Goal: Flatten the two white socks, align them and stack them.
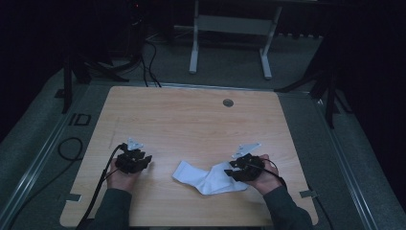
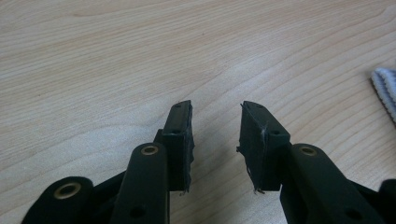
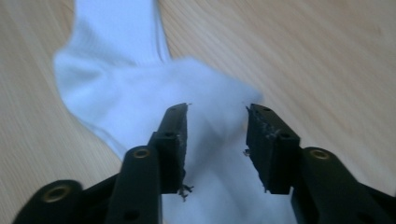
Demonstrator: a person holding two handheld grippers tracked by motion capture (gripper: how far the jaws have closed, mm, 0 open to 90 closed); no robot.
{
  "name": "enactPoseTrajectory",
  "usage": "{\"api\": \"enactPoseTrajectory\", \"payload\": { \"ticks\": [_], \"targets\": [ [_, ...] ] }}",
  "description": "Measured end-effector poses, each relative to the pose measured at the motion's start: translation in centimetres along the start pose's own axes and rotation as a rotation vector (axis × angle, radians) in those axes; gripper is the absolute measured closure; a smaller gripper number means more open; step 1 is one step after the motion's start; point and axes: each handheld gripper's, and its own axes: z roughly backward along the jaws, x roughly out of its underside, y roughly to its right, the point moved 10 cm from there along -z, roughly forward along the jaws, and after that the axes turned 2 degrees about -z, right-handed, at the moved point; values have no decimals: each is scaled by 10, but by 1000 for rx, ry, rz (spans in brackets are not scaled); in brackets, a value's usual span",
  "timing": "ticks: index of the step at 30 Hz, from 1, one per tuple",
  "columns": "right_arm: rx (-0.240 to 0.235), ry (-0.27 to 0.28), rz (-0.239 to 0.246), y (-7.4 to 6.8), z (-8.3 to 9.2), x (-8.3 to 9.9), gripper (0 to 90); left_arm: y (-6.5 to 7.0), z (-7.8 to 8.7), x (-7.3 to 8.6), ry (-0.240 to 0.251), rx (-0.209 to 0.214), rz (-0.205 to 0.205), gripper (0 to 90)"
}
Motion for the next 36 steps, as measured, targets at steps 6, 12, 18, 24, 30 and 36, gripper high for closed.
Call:
{"api": "enactPoseTrajectory", "payload": {
  "ticks": [6,12,18,24,30,36],
  "targets": [
    [-36,-22,-68,2,-6,16,532,0,0,0,-3,0,-2,644],
    [-84,-52,-128,2,-16,17,522,0,1,0,-2,1,-3,644],
    [-102,-76,-109,-1,-20,18,776,0,0,0,0,1,-3,644],
    [-72,-44,-70,-5,-6,8,896,0,0,0,0,0,-2,644],
    [-63,-33,-36,-13,-2,-3,899,0,0,0,0,0,-2,644],
    [-37,-17,-35,-15,-2,-10,746,0,1,0,0,0,-3,643]
  ]
}}
